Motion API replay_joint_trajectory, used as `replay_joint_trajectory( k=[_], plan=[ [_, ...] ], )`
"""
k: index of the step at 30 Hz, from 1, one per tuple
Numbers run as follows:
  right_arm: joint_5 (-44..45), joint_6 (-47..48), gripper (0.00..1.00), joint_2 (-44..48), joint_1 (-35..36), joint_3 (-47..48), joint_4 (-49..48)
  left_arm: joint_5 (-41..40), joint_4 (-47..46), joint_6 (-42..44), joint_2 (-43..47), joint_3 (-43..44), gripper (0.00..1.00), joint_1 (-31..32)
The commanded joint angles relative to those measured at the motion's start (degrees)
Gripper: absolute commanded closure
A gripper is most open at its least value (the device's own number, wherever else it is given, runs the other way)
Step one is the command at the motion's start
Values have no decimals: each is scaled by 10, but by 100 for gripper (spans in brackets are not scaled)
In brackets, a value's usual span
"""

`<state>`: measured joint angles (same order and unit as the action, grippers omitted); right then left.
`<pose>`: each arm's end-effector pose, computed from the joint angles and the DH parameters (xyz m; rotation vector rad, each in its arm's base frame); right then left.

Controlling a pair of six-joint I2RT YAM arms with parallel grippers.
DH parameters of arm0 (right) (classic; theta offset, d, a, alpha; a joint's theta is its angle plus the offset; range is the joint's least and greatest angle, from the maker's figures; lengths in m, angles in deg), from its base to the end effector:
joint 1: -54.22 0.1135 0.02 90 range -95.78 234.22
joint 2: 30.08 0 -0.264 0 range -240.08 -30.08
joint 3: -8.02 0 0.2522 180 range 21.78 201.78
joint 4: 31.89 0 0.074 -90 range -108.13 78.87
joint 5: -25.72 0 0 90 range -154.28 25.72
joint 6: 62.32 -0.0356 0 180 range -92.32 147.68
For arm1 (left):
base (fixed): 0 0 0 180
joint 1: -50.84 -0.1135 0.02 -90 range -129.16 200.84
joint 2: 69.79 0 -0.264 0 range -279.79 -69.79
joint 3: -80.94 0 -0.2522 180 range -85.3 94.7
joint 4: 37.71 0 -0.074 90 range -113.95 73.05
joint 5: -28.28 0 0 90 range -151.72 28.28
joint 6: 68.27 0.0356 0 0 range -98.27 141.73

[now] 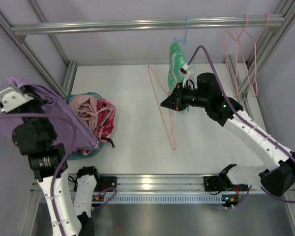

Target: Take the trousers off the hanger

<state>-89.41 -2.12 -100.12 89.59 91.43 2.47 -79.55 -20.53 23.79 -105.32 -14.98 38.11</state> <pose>0.2150 0.1712 0.3819 -0.4162 2.0465 1.1519 0.0602 0.0248 0.5121 -0.3789 0.9899 0.3928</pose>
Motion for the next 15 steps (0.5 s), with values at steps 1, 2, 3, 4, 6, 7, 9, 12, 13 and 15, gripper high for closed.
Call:
replay_joint_trajectory(
  k=[1, 2, 3, 4, 6, 7, 9, 12, 13, 15],
  plan=[
    [-7, 2, 100, -7, -5, 21, -39, 35, -131, 2, -28, -33, 100, -3],
    [-8, 2, 100, -9, -5, 22, -39, 39, -170, 2, -54, -54, 100, -4],
    [-8, 3, 100, -10, -5, 23, -39, 43, -183, 1, -70, -62, 100, -4],
    [-8, 2, 100, -12, -5, 25, -39, 47, -192, 2, -87, -66, 100, -4],
    [-8, 4, 100, -11, -5, 30, -34, 64, -200, 4, -129, -69, 100, -4],
    [-8, 10, 100, -7, -5, 30, -31, 74, -200, 5, -136, -71, 100, -3],
    [-6, 18, 100, -1, -5, 30, -23, 97, -199, 6, -139, -94, 100, -3],
    [-5, 26, 100, 15, -5, 24, -14, 115, -175, 19, -102, -143, 100, -3],
    [-5, 32, 100, 21, -4, 22, -10, 119, -136, 21, -89, -152, 100, -3],
    [-5, 38, 100, 26, -5, 21, -4, 156, -77, 27, -48, -176, 100, -2]
  ],
)
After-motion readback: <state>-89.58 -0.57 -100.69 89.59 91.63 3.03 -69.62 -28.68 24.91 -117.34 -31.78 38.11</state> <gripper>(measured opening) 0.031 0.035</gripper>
